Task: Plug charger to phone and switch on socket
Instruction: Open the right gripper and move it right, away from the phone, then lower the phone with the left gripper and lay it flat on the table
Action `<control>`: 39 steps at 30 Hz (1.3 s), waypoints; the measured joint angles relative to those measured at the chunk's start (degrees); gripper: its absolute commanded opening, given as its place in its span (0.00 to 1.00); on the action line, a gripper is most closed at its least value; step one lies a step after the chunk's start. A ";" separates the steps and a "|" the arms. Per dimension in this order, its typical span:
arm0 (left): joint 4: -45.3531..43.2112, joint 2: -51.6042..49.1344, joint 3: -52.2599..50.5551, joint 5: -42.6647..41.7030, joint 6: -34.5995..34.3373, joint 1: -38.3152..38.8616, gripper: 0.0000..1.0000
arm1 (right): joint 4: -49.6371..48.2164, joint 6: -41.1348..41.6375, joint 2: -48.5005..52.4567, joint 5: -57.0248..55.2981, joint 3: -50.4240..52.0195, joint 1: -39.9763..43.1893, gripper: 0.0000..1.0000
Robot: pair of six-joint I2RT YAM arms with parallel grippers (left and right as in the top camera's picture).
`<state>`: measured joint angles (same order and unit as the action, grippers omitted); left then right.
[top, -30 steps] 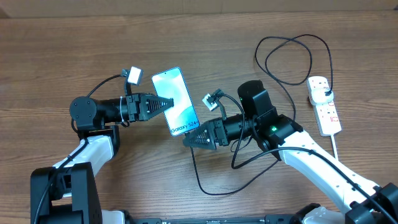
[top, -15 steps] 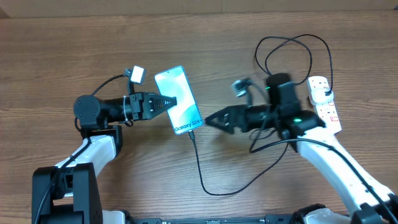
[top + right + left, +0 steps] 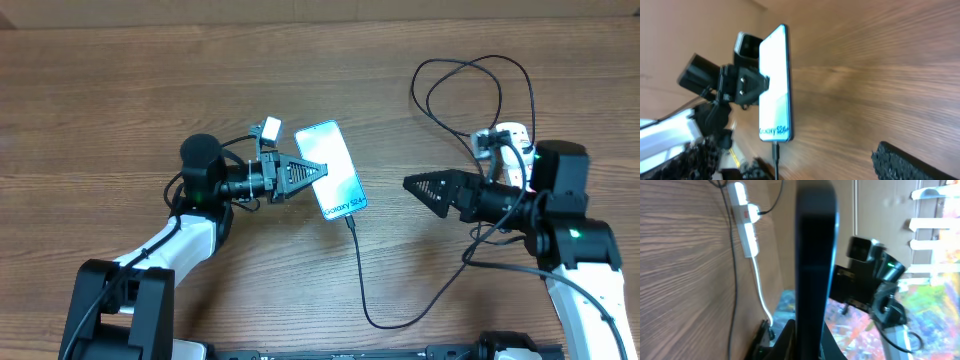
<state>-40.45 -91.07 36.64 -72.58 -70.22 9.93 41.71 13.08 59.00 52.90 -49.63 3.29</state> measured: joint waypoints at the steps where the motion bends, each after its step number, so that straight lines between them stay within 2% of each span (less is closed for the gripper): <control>1: 4.02 -0.04 0.90 0.72 2.82 0.28 0.04 | 1.81 -0.15 -1.01 -1.42 -0.02 0.17 1.00; 7: 26.82 -0.02 5.42 7.13 19.12 0.59 0.04 | 8.17 -1.57 -5.99 -8.31 -0.02 0.44 1.00; 11: 34.71 -0.02 6.32 12.20 28.52 0.59 0.04 | 10.80 -2.60 -7.39 -10.99 -0.02 0.42 1.00; 14: 36.54 -0.04 6.49 14.62 33.48 0.59 0.04 | 12.20 -2.80 -7.48 -12.72 -0.02 0.44 1.00; 22: 36.59 -3.93 7.41 16.48 40.68 0.59 0.04 | 14.93 -2.93 -7.48 -15.15 -0.02 0.42 1.00; 32: 36.61 -16.37 9.97 16.41 45.11 0.59 0.04 | 16.28 -3.06 -7.45 -15.69 -0.02 0.44 1.00; 39: 36.57 -22.43 12.92 13.18 46.90 0.59 0.04 | 16.41 -3.06 -7.41 -15.82 -0.02 0.42 1.00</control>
<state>-3.88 -113.49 49.56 -59.40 -23.31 10.52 58.13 10.02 51.59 37.08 -49.65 3.70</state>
